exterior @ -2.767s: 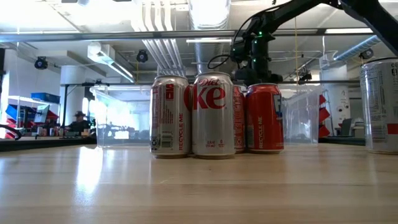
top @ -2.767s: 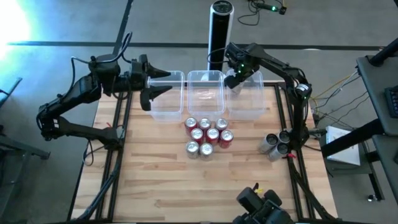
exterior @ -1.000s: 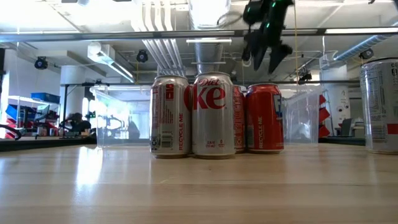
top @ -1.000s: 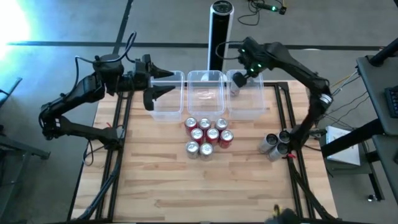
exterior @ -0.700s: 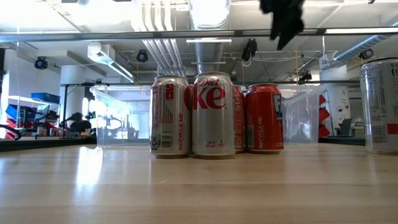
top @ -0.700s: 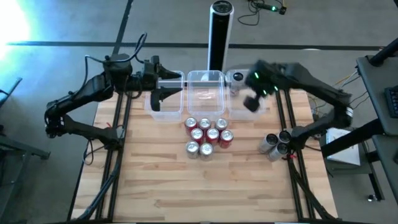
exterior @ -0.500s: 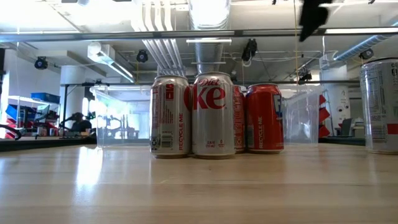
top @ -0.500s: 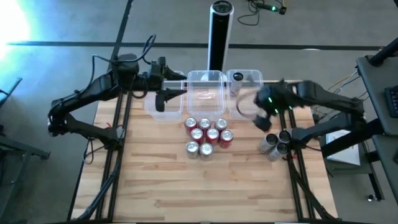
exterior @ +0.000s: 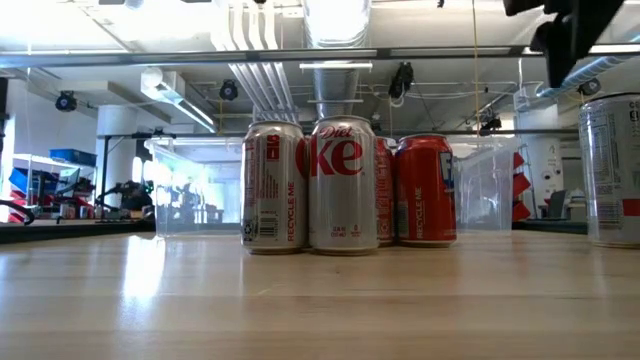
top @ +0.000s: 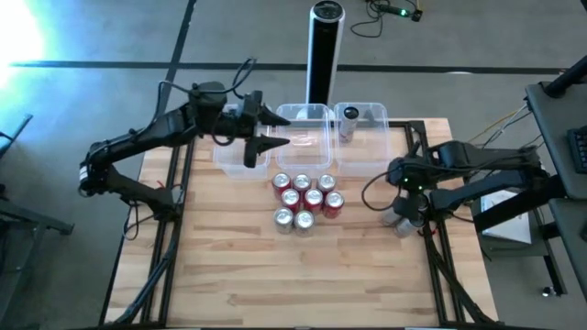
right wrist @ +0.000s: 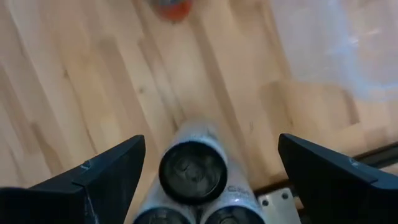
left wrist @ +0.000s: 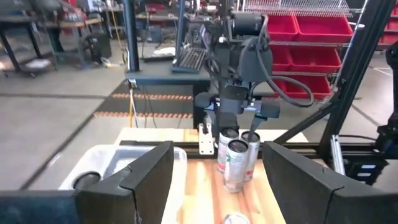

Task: Sort soda cans
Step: Put the top left white-pink soda can into the right transparent bin

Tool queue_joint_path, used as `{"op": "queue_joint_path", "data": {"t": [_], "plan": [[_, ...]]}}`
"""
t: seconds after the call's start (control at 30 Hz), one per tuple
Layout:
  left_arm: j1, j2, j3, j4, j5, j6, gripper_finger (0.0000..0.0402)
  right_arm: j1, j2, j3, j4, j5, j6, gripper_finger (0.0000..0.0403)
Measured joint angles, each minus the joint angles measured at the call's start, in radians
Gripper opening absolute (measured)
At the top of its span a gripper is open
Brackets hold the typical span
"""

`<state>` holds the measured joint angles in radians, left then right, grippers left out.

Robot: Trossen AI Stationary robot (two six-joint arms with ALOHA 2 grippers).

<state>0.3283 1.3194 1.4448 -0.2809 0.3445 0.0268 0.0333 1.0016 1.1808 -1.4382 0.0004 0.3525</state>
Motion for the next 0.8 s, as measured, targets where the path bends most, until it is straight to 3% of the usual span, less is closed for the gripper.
{"op": "queue_joint_path", "data": {"t": [0.33,0.8], "plan": [[-0.005,0.039,0.0,0.002,0.041,-0.036,0.0231,0.011,0.004,-0.104,0.007,-0.078,0.087,0.0364],[-0.007,0.041,0.0,0.004,0.041,-0.029,0.0231,0.01,0.048,-0.236,0.016,-0.058,0.154,0.0364]]}}
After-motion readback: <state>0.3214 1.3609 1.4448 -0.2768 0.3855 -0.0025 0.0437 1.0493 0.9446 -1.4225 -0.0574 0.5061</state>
